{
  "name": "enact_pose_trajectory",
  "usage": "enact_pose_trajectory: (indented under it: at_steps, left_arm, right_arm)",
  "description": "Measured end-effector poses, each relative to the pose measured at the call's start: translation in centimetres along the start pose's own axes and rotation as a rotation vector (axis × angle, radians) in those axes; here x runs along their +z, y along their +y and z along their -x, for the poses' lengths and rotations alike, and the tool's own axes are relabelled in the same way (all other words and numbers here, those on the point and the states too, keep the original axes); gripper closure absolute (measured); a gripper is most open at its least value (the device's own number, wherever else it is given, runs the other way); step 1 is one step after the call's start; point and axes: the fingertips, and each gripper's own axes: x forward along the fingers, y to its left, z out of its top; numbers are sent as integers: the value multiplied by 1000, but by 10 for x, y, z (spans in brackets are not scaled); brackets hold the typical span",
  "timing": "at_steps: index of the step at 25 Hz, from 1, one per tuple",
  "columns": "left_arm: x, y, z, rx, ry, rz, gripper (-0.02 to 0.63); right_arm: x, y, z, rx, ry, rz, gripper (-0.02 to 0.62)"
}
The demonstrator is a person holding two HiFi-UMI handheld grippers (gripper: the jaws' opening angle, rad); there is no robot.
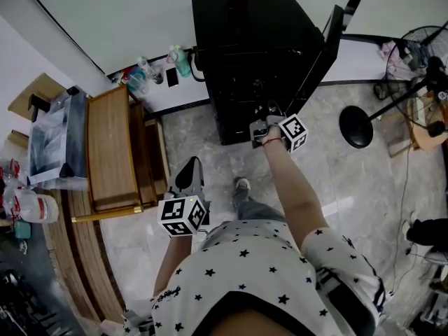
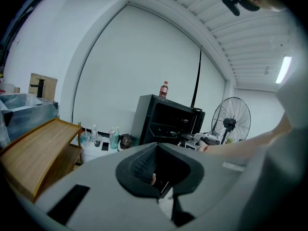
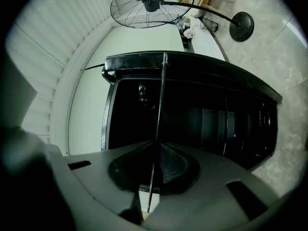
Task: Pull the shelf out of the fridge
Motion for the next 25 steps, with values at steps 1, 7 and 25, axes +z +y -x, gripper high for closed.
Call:
enact_pose_trajectory:
  at_steps: [1,7,25]
  left_arm:
    - [-1,0,2,2,-1,1,594]
    - [-7,-4,15,15,-2,9,594]
    - [-7,-7,20,20,-12,2,594]
  right_arm:
    - [0,0,3,-1,0,0,574]
    - [-4,-2,16,-7,5,-8,574]
    - [-7,-5,22,-17,8,-26,577]
